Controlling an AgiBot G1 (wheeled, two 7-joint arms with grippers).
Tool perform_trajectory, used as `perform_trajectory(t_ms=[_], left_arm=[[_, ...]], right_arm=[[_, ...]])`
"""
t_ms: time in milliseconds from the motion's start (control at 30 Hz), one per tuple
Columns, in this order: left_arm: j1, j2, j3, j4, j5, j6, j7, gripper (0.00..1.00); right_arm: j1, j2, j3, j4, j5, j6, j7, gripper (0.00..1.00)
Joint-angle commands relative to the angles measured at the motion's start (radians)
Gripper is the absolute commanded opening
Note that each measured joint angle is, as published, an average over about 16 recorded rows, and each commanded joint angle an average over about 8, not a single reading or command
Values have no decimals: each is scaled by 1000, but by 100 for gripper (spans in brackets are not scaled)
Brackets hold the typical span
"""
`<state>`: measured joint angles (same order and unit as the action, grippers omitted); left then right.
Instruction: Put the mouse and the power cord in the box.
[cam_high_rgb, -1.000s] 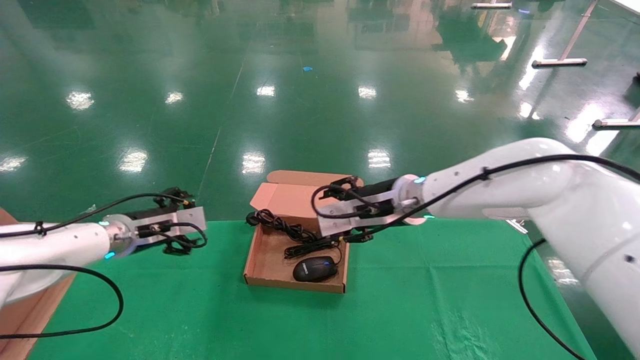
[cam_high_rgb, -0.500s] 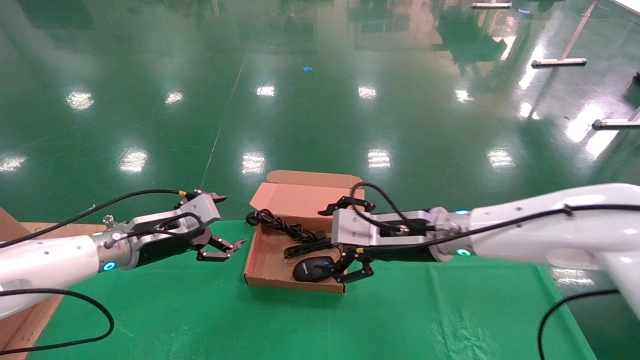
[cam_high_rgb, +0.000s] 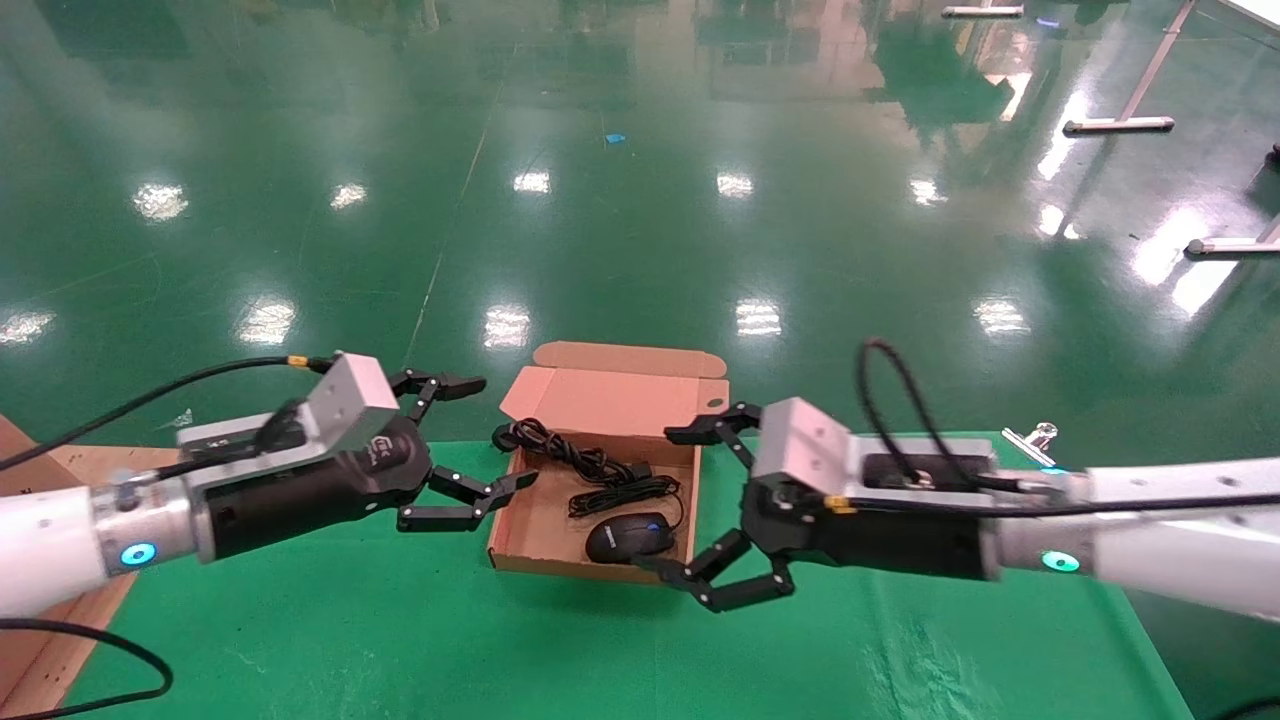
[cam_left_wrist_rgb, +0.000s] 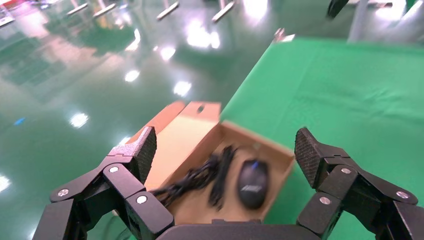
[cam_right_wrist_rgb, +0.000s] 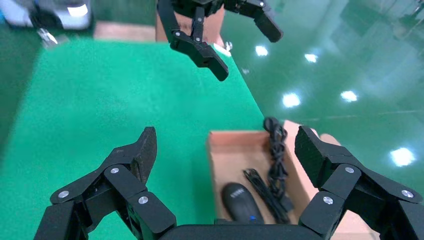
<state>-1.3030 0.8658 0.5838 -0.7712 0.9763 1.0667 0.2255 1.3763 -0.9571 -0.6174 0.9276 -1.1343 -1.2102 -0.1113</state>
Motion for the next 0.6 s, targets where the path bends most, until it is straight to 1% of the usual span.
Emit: perform_trajectory(t_ms=[33, 600], left_arm=[[18, -20, -24, -40, -19, 33, -32, 100], [167, -186, -222, -375, -179, 313, -302, 100]], right_arm=[[-22, 26, 25, 26, 30, -21, 22, 100], [-210, 241, 235, 248, 281, -199, 208, 100]])
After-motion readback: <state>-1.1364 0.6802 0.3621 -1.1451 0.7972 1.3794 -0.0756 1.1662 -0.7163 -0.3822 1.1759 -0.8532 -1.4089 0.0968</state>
